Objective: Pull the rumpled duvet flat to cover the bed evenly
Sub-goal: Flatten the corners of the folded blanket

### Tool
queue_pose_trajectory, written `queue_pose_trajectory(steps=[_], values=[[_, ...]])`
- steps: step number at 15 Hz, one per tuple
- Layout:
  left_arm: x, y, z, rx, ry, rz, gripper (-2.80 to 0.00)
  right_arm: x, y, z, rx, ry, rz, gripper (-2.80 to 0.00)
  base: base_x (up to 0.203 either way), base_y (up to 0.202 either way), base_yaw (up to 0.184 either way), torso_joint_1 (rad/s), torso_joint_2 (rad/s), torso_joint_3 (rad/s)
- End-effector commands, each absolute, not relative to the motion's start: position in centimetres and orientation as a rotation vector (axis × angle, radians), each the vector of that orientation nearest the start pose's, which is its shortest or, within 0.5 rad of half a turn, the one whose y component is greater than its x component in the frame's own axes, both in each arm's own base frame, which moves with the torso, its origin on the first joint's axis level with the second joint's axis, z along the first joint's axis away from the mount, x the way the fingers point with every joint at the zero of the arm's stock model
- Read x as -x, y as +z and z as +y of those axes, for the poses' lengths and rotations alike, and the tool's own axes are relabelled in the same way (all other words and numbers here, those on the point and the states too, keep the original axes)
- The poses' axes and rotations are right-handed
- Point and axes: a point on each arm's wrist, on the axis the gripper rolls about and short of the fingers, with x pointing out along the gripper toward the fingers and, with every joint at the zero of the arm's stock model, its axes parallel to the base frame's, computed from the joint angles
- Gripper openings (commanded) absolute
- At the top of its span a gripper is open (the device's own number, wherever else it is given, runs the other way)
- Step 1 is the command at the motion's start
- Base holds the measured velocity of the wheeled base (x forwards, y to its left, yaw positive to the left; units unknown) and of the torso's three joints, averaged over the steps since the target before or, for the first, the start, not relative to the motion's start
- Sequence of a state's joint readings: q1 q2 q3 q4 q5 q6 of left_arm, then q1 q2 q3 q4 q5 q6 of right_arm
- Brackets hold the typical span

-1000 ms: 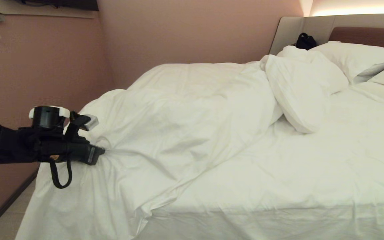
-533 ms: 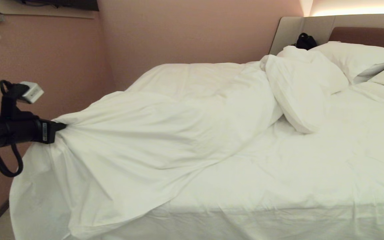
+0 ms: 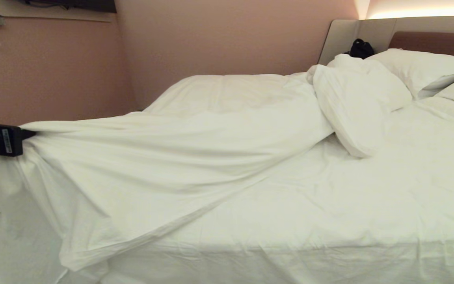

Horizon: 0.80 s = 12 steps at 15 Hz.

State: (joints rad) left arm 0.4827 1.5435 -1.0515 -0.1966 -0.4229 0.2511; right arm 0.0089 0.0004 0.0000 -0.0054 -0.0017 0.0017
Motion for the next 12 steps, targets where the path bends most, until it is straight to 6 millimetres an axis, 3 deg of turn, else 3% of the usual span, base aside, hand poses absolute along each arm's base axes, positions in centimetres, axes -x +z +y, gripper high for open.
queue_pose_trajectory(steps=[1, 5, 10, 12], values=[[-23.8, 26.5, 12.6, -0.129, 0.038, 0.234, -2.80, 2.3, 7.6, 0.0, -0.002, 0.008, -0.006, -2.80, 0.000, 0.000, 0.000, 0.000, 0.00, 0.000], [-23.3, 26.9, 12.6, -0.121, 0.043, 0.217, -2.80, 2.3, 7.6, 0.0, -0.002, 0.008, -0.006, -2.80, 0.000, 0.000, 0.000, 0.000, 0.00, 0.000], [-20.5, 28.4, 11.8, -0.145, 0.071, 0.169, -2.80, 2.3, 7.6, 0.0, -0.002, 0.009, -0.006, -2.80, 0.000, 0.000, 0.000, 0.000, 0.00, 0.000], [-20.6, 28.2, 11.8, -0.140, 0.070, 0.177, -2.80, 2.3, 7.6, 0.0, -0.003, 0.009, -0.006, -2.80, 0.000, 0.000, 0.000, 0.000, 0.00, 0.000]])
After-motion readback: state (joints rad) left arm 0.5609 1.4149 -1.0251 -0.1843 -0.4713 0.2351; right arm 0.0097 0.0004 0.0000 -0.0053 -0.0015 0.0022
